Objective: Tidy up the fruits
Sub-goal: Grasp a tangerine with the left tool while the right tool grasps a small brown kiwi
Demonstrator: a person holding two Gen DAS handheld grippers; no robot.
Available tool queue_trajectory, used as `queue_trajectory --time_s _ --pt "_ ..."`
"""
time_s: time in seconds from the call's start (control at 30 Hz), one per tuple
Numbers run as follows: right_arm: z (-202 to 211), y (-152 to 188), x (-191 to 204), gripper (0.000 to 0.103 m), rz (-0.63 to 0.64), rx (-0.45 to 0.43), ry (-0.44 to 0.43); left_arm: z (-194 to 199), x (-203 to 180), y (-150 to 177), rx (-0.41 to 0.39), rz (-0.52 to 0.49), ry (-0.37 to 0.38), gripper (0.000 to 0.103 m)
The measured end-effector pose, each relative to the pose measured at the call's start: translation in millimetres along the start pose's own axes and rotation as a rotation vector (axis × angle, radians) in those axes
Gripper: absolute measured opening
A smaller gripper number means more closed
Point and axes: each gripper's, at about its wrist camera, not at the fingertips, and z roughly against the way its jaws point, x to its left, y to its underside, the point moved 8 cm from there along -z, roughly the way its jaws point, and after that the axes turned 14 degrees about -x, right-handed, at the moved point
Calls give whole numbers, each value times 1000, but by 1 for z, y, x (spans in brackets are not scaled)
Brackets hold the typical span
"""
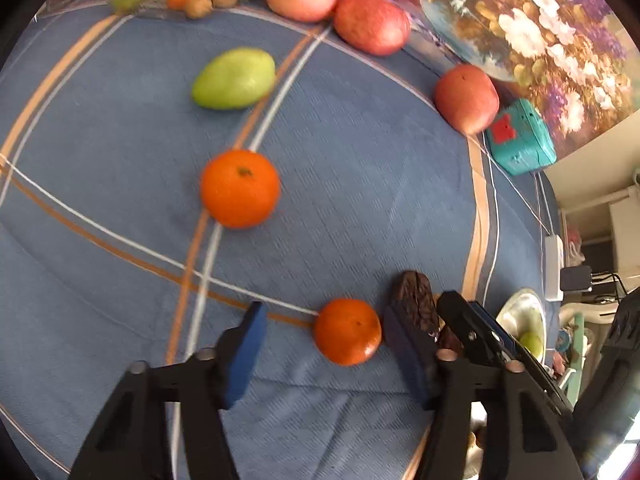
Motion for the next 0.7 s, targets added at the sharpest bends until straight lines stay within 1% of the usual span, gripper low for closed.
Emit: queue_trajectory --time_s 0.07,0.13,0.17,0.33,0.4,0.47,0.5,0.6,0.7 --pt "-1 0 -1 34 -6 1 1 -2 -1 4 18 32 25 53" --pt "-1 1 -1 34 -13 1 -3 -3 -2 4 21 57 48 46" --pt "-1 1 -1 34 -10 1 -2 -3 -3 3 26 78 78 36" --pt "-2 1 -1 32 -11 0 2 0 3 2 21 120 83 36" --pt "-2 2 -2 30 -12 -1 7 4 8 -5 -3 127 61 36" --pt "-3 2 -3 28 -9 1 14 11 13 -13 -44 106 22 36" --pt "-3 2 -3 28 -8 0 16 12 14 -15 -56 104 15 36" --pt "-5 3 -3 28 -14 3 13 17 18 -22 -76 111 12 36" --pt "-8 4 -2 28 -12 5 15 19 23 -23 -77 110 7 36"
